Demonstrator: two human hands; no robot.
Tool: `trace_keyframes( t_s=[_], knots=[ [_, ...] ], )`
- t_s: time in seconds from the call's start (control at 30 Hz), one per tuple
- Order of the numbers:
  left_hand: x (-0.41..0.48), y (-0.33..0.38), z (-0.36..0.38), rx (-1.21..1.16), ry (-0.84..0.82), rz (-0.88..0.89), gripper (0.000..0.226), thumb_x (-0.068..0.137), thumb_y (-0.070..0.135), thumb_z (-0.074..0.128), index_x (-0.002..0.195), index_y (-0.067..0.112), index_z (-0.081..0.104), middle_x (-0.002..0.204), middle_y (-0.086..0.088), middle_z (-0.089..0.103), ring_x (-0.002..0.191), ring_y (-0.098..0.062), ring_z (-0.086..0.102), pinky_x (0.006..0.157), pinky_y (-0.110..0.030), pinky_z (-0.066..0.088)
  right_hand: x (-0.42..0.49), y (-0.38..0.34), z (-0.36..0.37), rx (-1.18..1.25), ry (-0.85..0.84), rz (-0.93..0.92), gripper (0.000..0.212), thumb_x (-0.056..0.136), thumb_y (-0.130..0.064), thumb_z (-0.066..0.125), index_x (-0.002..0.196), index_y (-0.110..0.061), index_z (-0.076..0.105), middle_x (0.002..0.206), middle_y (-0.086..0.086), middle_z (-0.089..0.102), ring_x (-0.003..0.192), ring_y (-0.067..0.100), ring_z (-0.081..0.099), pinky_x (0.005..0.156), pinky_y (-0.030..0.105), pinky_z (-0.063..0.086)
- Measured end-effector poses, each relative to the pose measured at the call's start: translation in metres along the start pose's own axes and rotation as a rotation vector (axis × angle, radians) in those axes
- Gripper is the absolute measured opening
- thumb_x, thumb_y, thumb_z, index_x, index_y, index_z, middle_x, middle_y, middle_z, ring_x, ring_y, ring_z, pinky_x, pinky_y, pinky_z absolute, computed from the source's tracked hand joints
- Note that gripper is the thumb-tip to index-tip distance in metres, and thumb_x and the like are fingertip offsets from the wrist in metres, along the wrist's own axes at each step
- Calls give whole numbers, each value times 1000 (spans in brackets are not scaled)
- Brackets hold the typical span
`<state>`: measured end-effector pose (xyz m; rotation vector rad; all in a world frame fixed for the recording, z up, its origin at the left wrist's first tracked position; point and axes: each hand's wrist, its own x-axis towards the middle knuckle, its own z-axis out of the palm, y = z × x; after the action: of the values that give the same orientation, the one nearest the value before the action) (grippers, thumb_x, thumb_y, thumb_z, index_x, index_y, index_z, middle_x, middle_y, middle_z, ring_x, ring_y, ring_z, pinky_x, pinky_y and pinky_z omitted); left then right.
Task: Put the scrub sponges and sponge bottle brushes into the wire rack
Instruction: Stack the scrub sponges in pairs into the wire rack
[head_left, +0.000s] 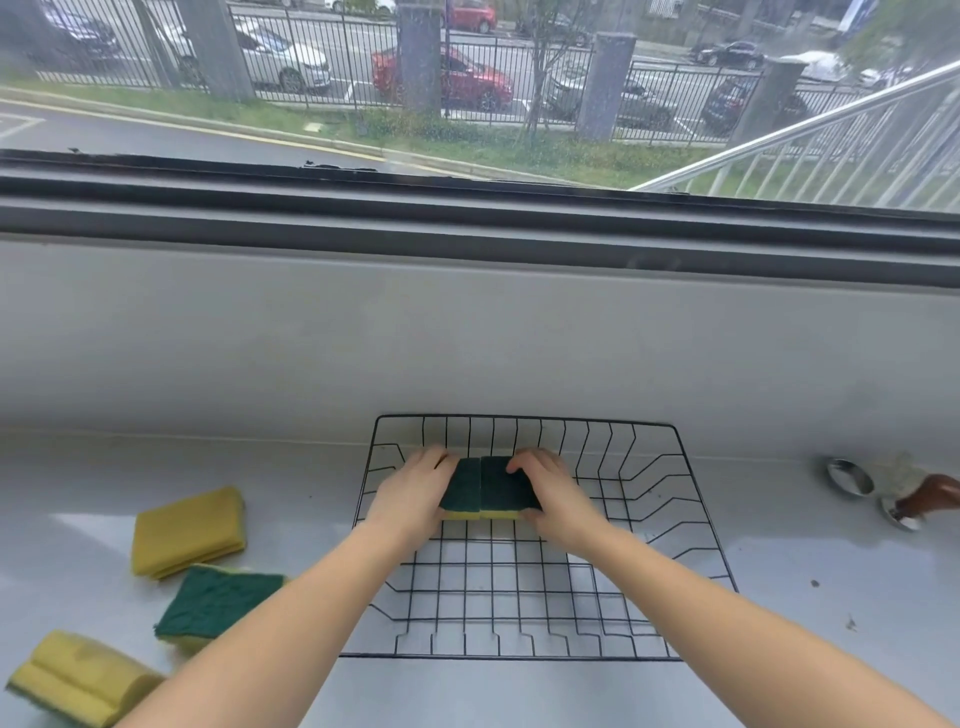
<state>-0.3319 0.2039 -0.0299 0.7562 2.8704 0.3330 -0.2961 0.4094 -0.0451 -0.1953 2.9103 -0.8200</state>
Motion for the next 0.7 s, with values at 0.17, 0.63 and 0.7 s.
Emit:
trace_keyframes(
  t_s=[0.17, 0.63, 0.7],
  knots=[
    [9, -3, 3, 13, 10, 11, 57, 86, 9, 59, 138, 19, 39, 138, 0, 43, 125, -20, 41, 86, -34, 52, 1, 2, 5, -19, 22, -16, 49, 79, 2, 63, 123, -10, 46, 138, 8, 42, 130, 25, 31, 106, 29, 31],
    [16, -11, 9, -11, 51, 17, 57, 82, 12, 64, 133, 19, 40, 132, -1, 48, 118, -21, 47, 79, -35, 54, 2, 7, 5, -12, 56, -32, 43, 80, 2, 63, 117, -17, 50, 143, 4, 37, 133, 25, 27, 107, 35, 36],
    [13, -11, 9, -48, 70, -2, 51, 80, 11, 66, 124, 18, 42, 126, -2, 52, 111, -21, 51, 75, -35, 54, 1, 5, 8, -13, 74, -23, 44, 80, 3, 63, 116, -18, 49, 143, 4, 37, 132, 25, 28, 107, 34, 37]
  ],
)
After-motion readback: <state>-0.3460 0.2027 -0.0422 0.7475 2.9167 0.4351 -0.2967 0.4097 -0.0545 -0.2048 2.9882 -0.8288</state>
